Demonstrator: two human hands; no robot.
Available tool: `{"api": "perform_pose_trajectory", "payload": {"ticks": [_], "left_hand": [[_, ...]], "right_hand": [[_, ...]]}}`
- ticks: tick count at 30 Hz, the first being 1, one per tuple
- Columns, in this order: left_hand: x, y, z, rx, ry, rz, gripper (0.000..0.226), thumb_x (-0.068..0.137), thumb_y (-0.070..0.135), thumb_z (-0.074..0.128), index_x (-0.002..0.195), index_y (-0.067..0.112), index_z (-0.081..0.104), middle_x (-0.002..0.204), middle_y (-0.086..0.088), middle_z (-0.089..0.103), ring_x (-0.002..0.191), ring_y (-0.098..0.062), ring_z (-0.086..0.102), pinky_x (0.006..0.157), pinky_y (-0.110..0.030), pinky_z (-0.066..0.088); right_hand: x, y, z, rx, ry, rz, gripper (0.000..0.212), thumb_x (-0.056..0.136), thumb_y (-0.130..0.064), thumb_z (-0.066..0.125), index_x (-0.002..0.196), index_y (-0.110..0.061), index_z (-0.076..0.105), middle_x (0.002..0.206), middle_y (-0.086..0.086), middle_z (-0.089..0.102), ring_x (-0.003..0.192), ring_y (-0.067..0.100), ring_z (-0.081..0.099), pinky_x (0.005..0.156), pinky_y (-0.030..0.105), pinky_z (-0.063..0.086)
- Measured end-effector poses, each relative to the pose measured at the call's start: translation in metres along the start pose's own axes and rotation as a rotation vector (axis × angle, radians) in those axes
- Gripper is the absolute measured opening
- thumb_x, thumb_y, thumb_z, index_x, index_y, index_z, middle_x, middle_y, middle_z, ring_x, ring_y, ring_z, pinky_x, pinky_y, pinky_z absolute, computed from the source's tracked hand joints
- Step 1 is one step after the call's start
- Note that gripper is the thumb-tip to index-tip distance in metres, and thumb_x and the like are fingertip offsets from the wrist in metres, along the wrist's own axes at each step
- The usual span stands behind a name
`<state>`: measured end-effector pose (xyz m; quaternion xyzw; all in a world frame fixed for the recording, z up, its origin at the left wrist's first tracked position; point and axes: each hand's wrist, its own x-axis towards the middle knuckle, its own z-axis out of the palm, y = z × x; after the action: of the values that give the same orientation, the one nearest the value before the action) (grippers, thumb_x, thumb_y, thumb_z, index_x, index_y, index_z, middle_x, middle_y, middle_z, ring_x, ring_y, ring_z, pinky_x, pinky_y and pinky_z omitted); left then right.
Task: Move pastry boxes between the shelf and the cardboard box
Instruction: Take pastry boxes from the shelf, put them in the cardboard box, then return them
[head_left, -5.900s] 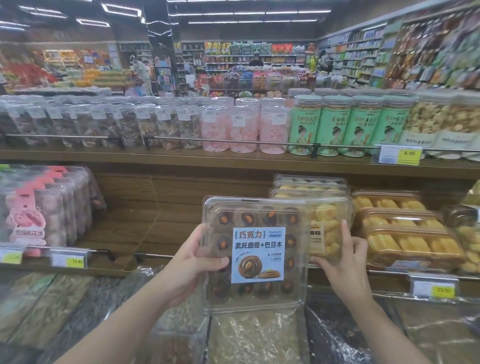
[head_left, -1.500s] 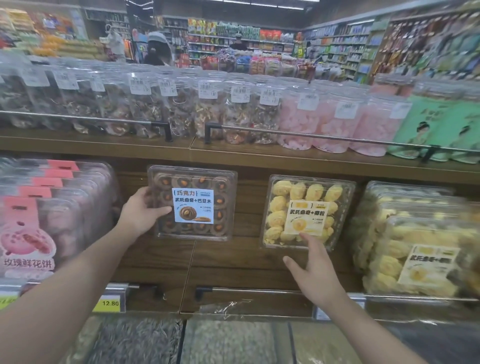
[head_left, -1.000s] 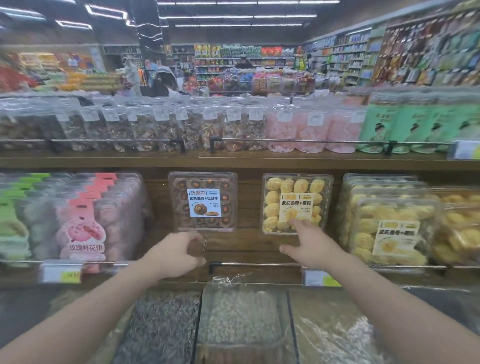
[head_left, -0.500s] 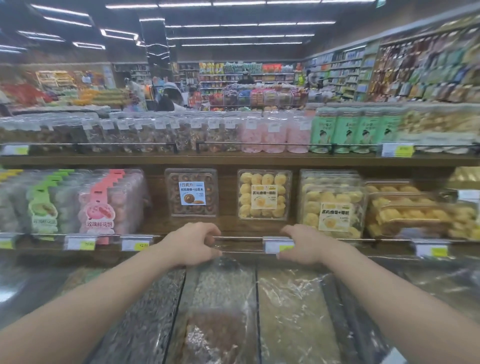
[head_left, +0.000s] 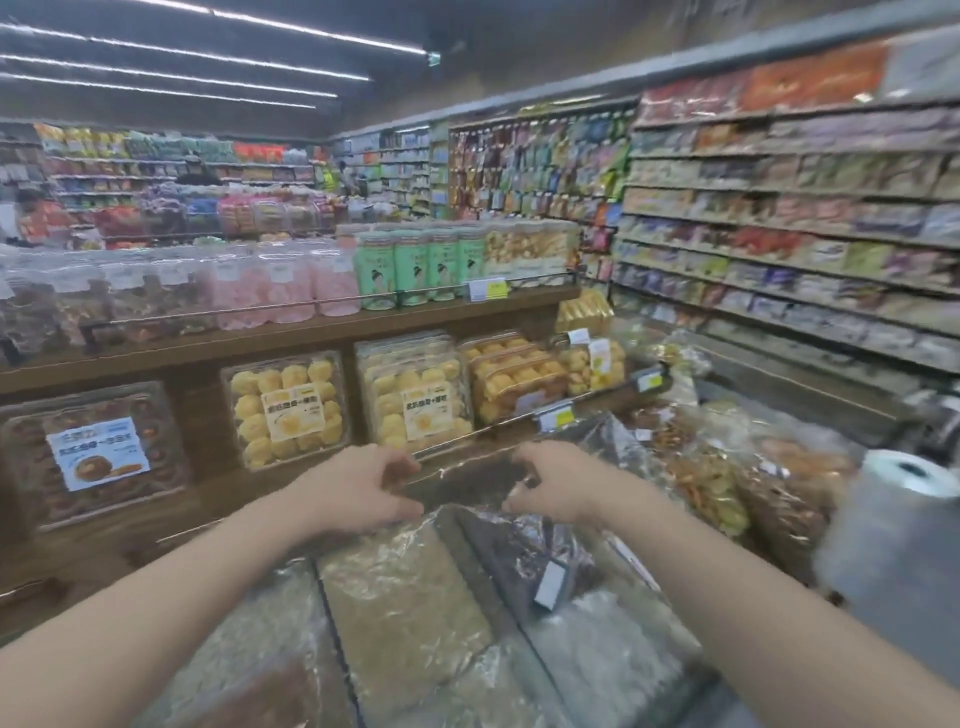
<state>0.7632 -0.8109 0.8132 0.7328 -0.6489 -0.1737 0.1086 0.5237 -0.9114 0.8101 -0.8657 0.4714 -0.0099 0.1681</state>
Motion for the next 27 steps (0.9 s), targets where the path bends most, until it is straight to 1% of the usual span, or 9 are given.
{"api": "perform_pose_trajectory", "payload": {"ticks": [5,7,11,14,16,17,22,25,27], "left_hand": [[-0.003,0.042,0.023,0.005,-0.104,0.204,0.062,0.078,0.055,0.076,0.134,0.032,0.060,0.127,0.010,0.067,0.115,-0.010,0.064,0.104,-0.035,0.053],[-0.009,0.062,0.035,0.033,-0.129,0.287,0.061,0.076,0.057,0.073,0.131,0.034,0.061,0.123,0.012,0.067,0.115,-0.011,0.064,0.103,-0.036,0.052],[-0.030,0.107,0.066,0.039,-0.188,0.428,0.054,0.084,0.049,0.075,0.133,0.032,0.060,0.122,0.012,0.065,0.110,-0.011,0.064,0.099,-0.033,0.053],[-0.052,0.140,0.093,0.031,-0.275,0.520,0.053,0.086,0.043,0.077,0.134,0.028,0.060,0.122,0.009,0.067,0.106,-0.010,0.064,0.092,-0.028,0.053],[-0.069,0.166,0.111,0.038,-0.320,0.588,0.054,0.086,0.040,0.078,0.135,0.024,0.060,0.123,0.006,0.068,0.104,-0.010,0.064,0.089,-0.023,0.049],[-0.079,0.179,0.118,0.049,-0.344,0.625,0.053,0.087,0.038,0.078,0.135,0.023,0.060,0.124,0.004,0.068,0.104,-0.011,0.063,0.088,-0.023,0.047],[-0.132,0.253,0.158,0.129,-0.425,0.769,0.053,0.085,0.044,0.078,0.132,0.028,0.060,0.121,0.006,0.067,0.108,-0.016,0.065,0.097,-0.030,0.052],[-0.175,0.303,0.187,0.172,-0.449,0.862,0.053,0.080,0.052,0.075,0.128,0.036,0.060,0.118,0.012,0.068,0.110,-0.013,0.064,0.102,-0.033,0.050],[-0.212,0.337,0.209,0.197,-0.484,0.932,0.052,0.082,0.050,0.075,0.130,0.037,0.060,0.121,0.015,0.067,0.109,-0.011,0.063,0.102,-0.032,0.050]], "right_hand": [[-0.083,0.022,0.009,0.001,0.048,0.199,0.075,0.088,-0.047,0.068,0.151,-0.018,0.040,0.148,0.006,0.051,0.130,0.026,0.053,0.105,0.041,0.048],[-0.120,0.028,0.015,0.016,0.066,0.290,0.074,0.089,-0.049,0.066,0.151,-0.017,0.041,0.149,0.007,0.050,0.129,0.026,0.053,0.104,0.044,0.048],[-0.195,0.034,0.027,0.098,0.109,0.412,0.075,0.091,-0.053,0.065,0.153,-0.022,0.038,0.153,0.001,0.046,0.133,0.025,0.049,0.104,0.037,0.046],[-0.251,0.037,0.039,0.158,0.150,0.534,0.071,0.088,-0.050,0.069,0.149,-0.023,0.044,0.141,0.000,0.053,0.121,0.023,0.056,0.094,0.035,0.050],[-0.289,0.047,0.050,0.156,0.174,0.631,0.064,0.084,-0.050,0.073,0.138,-0.021,0.054,0.132,0.002,0.059,0.119,0.023,0.058,0.097,0.040,0.051],[-0.309,0.053,0.056,0.151,0.184,0.677,0.065,0.083,-0.051,0.073,0.138,-0.021,0.055,0.132,0.003,0.060,0.121,0.025,0.057,0.099,0.042,0.050],[-0.421,0.079,0.081,0.177,0.208,0.876,0.079,0.083,-0.056,0.071,0.150,-0.024,0.044,0.149,0.003,0.050,0.133,0.024,0.050,0.107,0.038,0.044],[-0.497,0.093,0.101,0.207,0.235,0.995,0.080,0.084,-0.056,0.070,0.151,-0.023,0.043,0.150,0.004,0.048,0.134,0.024,0.049,0.106,0.036,0.044],[-0.552,0.097,0.116,0.228,0.251,1.069,0.080,0.083,-0.056,0.071,0.151,-0.023,0.043,0.150,0.004,0.049,0.133,0.024,0.050,0.105,0.036,0.045]]}}
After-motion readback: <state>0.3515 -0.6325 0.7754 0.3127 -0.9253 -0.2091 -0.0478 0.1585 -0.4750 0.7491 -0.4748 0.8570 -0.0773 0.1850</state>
